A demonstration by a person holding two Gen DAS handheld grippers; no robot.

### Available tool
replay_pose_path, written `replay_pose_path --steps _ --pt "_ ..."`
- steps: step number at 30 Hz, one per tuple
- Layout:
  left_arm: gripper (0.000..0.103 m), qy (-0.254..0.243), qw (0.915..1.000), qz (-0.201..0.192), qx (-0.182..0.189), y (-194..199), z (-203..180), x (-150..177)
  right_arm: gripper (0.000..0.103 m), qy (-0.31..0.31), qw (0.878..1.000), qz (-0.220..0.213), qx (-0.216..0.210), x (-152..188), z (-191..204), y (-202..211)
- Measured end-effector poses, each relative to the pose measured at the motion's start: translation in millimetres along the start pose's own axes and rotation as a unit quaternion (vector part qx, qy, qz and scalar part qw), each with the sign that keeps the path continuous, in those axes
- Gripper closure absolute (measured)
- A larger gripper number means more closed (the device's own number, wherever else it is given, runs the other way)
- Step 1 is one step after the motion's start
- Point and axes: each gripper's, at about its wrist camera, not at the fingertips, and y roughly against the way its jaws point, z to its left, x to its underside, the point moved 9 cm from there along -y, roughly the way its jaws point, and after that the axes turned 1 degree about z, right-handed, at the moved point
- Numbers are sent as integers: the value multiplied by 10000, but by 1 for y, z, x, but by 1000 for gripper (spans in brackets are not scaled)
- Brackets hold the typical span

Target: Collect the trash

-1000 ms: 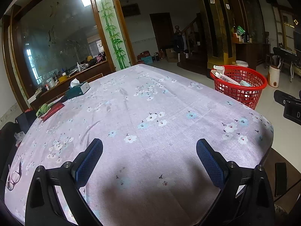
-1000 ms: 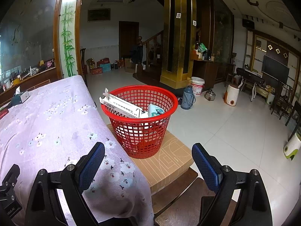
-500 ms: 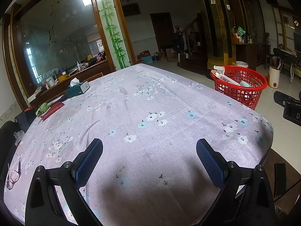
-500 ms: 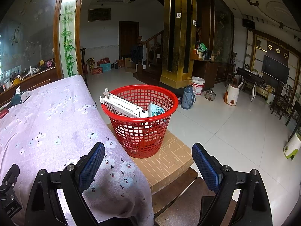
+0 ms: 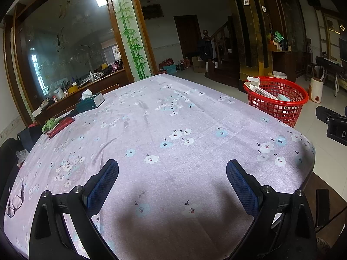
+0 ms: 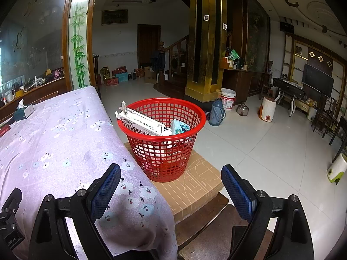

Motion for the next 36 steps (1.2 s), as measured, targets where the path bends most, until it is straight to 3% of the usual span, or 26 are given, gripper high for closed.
replay_pose_path --steps 36 --pt "4 43 10000 18 25 0 1 0 7 8 10000 -7 -21 0 1 -1"
